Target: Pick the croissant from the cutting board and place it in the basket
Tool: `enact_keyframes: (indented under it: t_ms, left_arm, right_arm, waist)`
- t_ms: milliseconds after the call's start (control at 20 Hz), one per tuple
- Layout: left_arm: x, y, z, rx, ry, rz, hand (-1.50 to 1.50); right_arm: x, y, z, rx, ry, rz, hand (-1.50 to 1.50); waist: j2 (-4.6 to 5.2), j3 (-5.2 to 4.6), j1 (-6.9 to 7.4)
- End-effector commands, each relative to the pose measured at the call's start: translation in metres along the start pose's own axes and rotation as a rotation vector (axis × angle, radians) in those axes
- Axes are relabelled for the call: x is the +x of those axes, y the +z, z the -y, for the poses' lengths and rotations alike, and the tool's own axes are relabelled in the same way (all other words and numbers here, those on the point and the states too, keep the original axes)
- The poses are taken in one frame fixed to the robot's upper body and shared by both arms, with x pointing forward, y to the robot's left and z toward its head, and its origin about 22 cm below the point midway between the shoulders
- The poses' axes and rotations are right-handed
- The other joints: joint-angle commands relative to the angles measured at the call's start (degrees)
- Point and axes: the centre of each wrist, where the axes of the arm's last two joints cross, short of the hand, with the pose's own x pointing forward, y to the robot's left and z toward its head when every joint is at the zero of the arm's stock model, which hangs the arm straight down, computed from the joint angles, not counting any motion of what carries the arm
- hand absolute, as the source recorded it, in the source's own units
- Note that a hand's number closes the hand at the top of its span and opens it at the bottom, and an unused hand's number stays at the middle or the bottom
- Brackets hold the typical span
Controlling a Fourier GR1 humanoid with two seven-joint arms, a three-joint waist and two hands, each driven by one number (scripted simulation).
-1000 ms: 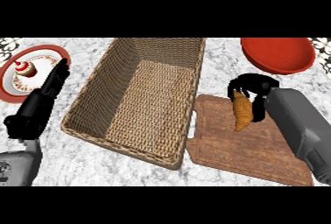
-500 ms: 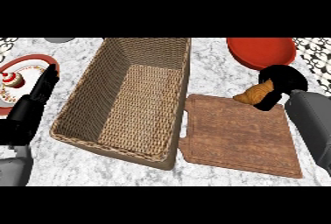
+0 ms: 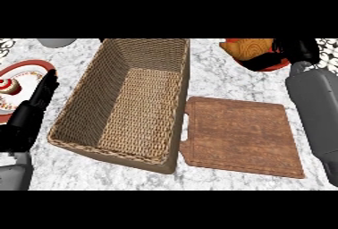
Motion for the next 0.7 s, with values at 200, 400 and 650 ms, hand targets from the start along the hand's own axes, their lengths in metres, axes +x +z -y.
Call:
enact_keyframes:
  t_ms: [200,400,650]
  left_arm:
    - [0.009,-0.006,-0.001,-0.011,-0.01,0.003,0.0]
    - [0.018,0.0,0.009,-0.036,0.005,0.043,0.0]
    - [0.017,-0.016,0.011,-0.039,0.022,0.06,0.0]
  right_arm:
    - [0.119,0.022,0.093,-0.11,-0.197,0.205,1.5]
    - [0.179,0.047,0.116,-0.051,-0.236,0.24,1.5]
    - [0.243,0.074,0.132,0.018,-0.236,0.205,1.5]
  waist:
    - [0.67,0.03,1.12]
    - [1.13,0.09,3.38]
    - [1.92,0.08,4.23]
